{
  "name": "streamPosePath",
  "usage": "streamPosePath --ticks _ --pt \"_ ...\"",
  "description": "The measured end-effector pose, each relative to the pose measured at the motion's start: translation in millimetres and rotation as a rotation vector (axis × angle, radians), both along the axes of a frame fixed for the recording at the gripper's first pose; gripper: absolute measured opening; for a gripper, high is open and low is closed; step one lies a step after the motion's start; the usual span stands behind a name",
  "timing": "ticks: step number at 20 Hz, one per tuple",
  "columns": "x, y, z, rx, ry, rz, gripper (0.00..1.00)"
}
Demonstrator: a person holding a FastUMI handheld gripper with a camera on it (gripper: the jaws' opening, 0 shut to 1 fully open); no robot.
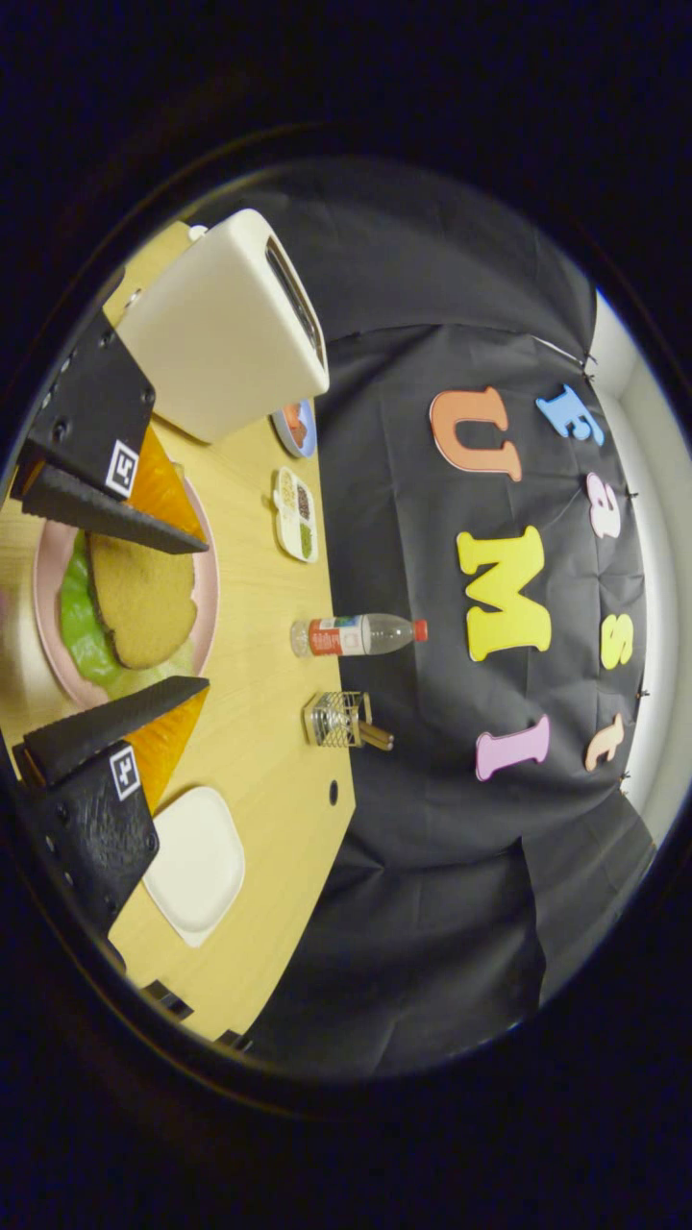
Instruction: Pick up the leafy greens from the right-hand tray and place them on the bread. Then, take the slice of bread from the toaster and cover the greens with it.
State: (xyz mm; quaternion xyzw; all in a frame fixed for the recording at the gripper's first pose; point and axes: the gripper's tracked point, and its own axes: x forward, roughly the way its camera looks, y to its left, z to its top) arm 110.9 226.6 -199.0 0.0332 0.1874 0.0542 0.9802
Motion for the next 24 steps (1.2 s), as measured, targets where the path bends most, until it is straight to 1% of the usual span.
streamPosePath --ticks 2,4,6,8,10,16,18,21,24 --pt "-3 -7 17 -0.011 -0.063 0.014 0.84" --pt "-10 -14 43 -0.031 -0.154 0.039 0.87" --pt "-17 -24 68 -0.054 -0.231 0.051 0.92" --pt "-27 -34 92 -0.059 -0.285 0.068 0.94" --pt "-34 -51 116 -0.052 -0.323 0.062 0.94" --pt "-47 -107 177 -0.067 -0.388 0.021 0.94" --pt "-57 -122 199 -0.062 -0.416 0.033 0.94" --pt "-70 -147 220 -0.052 -0.444 0.019 0.94" --pt "-86 -157 227 -0.036 -0.442 0.033 0.93"
